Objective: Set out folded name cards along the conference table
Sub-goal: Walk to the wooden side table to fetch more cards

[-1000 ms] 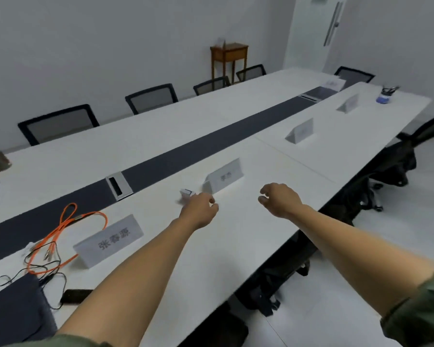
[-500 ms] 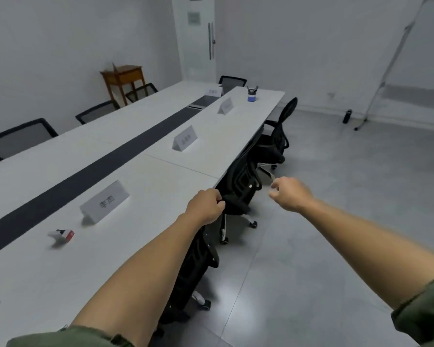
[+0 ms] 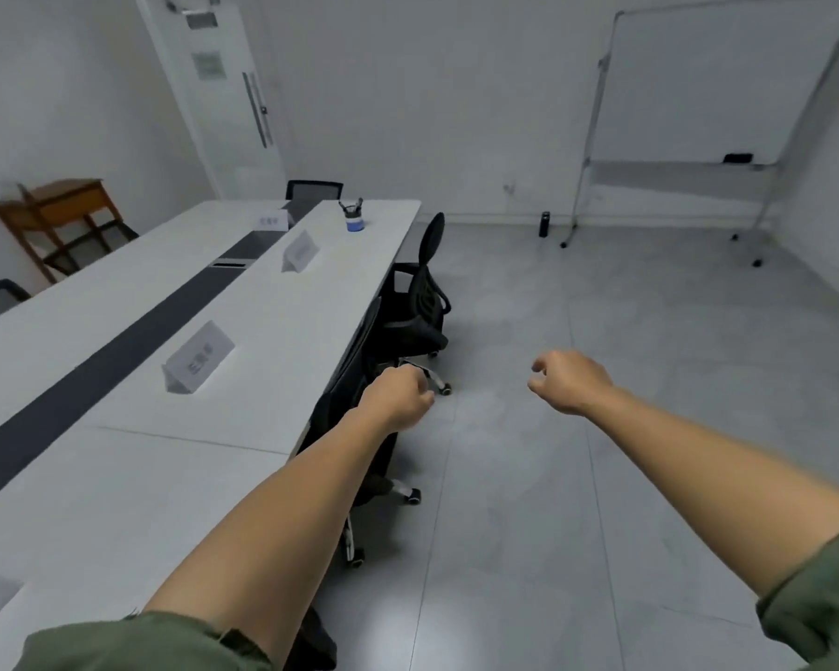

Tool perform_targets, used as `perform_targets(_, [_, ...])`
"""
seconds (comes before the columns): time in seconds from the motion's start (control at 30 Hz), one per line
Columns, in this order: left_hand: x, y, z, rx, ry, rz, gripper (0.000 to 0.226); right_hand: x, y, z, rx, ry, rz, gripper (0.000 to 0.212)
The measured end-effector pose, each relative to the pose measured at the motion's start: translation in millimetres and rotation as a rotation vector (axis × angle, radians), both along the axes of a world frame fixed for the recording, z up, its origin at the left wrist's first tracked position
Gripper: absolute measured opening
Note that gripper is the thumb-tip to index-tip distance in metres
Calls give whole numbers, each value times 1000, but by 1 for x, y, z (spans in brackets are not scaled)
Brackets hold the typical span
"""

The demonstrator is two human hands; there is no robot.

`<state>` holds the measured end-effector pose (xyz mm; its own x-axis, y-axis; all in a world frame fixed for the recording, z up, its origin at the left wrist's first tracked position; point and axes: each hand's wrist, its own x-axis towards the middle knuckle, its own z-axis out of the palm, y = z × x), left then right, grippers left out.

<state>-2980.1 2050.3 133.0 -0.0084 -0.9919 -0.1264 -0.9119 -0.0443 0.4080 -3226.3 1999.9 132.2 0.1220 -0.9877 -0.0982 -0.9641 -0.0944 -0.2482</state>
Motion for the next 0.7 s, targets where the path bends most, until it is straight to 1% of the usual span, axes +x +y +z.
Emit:
perform_targets(0.07, [-8, -47, 12, -17, 0, -23, 23, -13, -38, 6, -11, -1, -42, 43])
perform_targets(0.17, [-28, -124, 21, -35, -10, -50, 24, -39, -95, 16, 4, 12, -99, 44])
perform_targets(0.3, [-64, -219, 17, -27, -42, -126, 20, -78, -175, 13, -5, 23, -155, 45])
perform_targets(0.4, [-92, -290, 7, -26, -70, -160, 27, -107, -240, 2, 2, 39, -155, 45])
perform_targets(0.53, [-138, -400, -3, -26, -68, -146, 33, -149, -349, -11, 18, 43, -153, 48])
perform_targets(0.7, [-181, -516, 3, 4, -22, -97, 37, -191, -483, 3, 30, 72, -126, 48])
